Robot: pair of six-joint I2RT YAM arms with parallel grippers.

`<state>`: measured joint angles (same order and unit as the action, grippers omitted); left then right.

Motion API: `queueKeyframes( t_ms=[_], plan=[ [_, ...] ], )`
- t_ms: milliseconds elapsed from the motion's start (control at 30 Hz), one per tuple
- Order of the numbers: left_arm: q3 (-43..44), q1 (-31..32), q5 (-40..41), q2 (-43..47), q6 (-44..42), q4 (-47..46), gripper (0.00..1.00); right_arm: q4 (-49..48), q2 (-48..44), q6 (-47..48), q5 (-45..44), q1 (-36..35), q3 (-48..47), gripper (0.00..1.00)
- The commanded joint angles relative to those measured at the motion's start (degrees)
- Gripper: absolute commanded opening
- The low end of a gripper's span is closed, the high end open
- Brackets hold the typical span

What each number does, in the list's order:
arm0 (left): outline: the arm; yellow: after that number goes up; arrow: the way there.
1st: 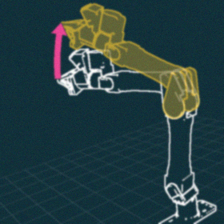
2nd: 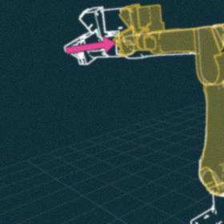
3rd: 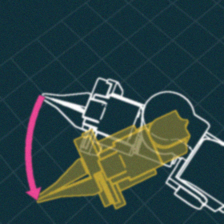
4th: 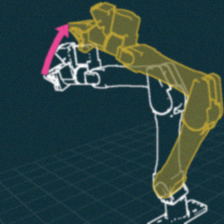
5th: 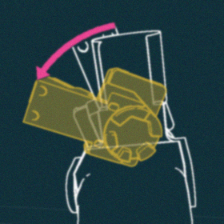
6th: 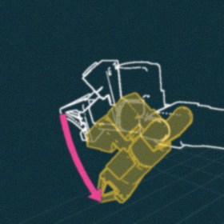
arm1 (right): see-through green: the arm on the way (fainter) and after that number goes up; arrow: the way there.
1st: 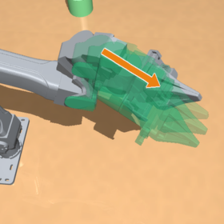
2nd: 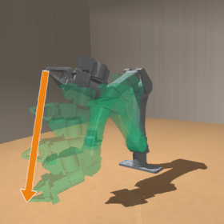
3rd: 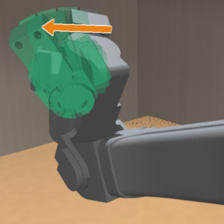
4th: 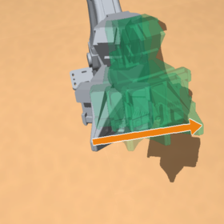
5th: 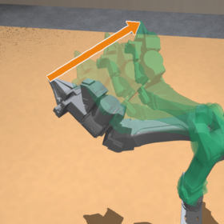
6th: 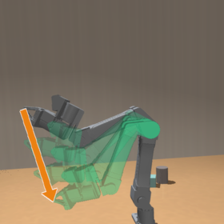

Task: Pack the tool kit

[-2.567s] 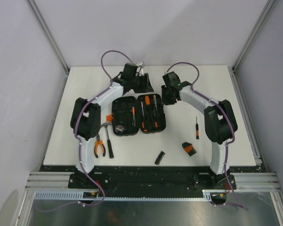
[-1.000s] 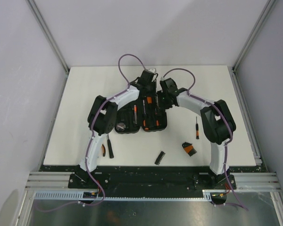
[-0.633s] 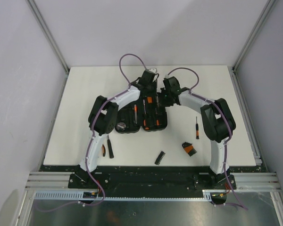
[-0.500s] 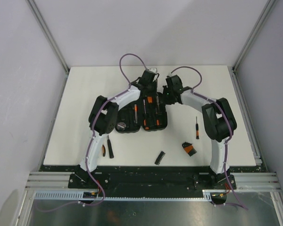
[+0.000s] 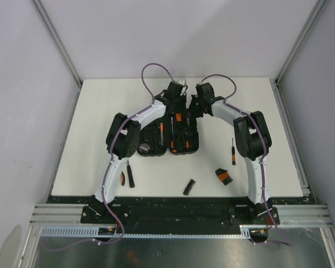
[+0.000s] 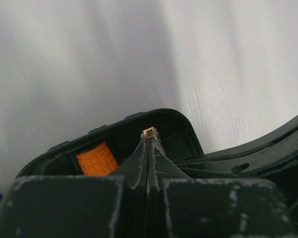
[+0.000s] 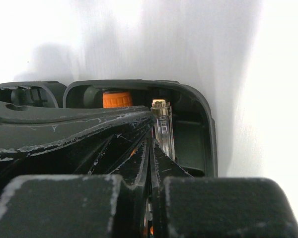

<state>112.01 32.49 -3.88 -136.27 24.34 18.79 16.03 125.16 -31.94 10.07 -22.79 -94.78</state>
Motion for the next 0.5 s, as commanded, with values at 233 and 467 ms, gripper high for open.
queueKeyframes(
  t_ms=[233, 467],
  plan=[
    [-0.4, 0.7, -3.1, -4.0, 0.9, 9.0, 0.01, -5.5, -3.1, 3.7, -3.9, 1.1, -0.7, 0.04],
    [-0.2, 0.4, -4.1, -4.3, 1.7, 9.1, 0.01, -8.1, -6.2, 5.5, -6.7, 1.2, 1.9, 0.19]
  ],
)
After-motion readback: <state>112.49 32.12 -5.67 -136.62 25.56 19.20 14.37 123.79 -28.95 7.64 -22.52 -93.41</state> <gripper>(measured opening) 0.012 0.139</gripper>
